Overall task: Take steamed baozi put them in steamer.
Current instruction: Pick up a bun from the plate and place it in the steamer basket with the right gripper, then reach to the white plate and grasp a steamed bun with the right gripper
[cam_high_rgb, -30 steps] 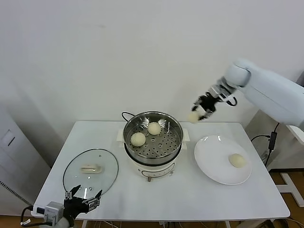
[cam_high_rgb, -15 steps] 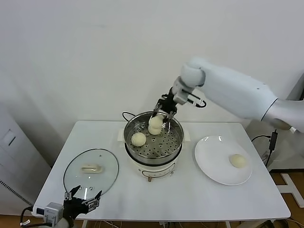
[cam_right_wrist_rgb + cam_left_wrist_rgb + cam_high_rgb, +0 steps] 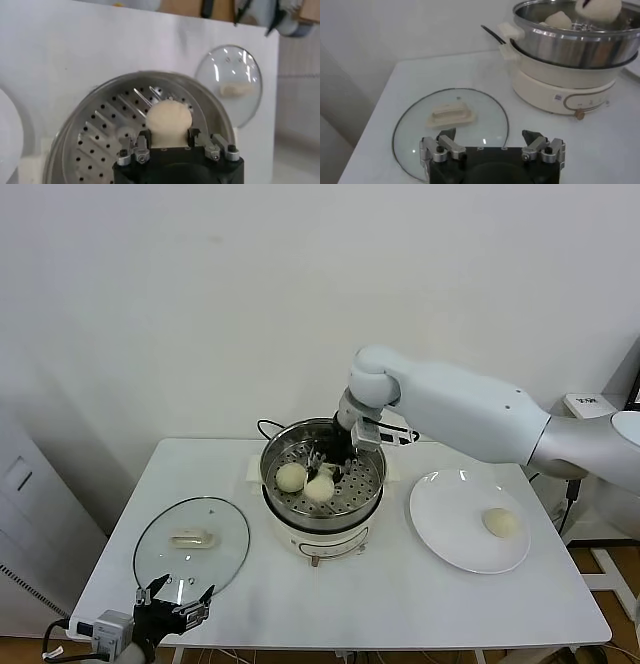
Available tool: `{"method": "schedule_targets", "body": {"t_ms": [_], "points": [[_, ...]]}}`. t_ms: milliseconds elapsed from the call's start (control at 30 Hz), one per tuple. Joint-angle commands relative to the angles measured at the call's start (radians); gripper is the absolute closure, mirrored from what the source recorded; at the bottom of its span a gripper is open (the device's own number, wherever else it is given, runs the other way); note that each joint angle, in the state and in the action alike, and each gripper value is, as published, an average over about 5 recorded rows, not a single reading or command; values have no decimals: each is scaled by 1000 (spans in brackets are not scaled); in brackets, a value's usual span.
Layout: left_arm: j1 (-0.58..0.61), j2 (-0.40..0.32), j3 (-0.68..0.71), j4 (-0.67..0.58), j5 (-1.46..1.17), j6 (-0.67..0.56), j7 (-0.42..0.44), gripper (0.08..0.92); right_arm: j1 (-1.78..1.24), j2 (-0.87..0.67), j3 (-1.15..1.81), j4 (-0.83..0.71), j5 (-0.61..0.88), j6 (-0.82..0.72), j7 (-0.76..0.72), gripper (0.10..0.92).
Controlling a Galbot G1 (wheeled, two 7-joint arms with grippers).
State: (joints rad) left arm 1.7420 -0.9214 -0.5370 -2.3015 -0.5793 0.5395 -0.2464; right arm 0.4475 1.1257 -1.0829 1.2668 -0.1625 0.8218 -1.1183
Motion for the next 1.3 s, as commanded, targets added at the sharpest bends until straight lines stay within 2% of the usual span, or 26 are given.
{"method": "schedule_targets", "body": {"t_ms": [33, 467, 567, 933, 1133, 1300], "points": [[2, -1, 0, 0, 0, 0, 0, 177, -49, 7, 6, 25, -83, 51, -17, 575], [4, 0, 2, 0, 0, -3, 1, 177, -81, 30, 23, 7, -124, 51, -18, 571], [6, -2, 2, 0, 0, -5, 1, 177, -84, 36, 29, 2, -134, 51, -13, 528], [19, -3, -3, 0, 3, -13, 4, 177, -32, 33, 122, -70, -123, 51, -3, 231], [17, -1, -7, 0, 3, -12, 3, 177, 60, 3, 200, -261, -31, 14, -49, 203], [19, 0, -13, 0, 2, -14, 4, 177, 118, -79, 167, -400, 73, -123, -116, 203]]}}
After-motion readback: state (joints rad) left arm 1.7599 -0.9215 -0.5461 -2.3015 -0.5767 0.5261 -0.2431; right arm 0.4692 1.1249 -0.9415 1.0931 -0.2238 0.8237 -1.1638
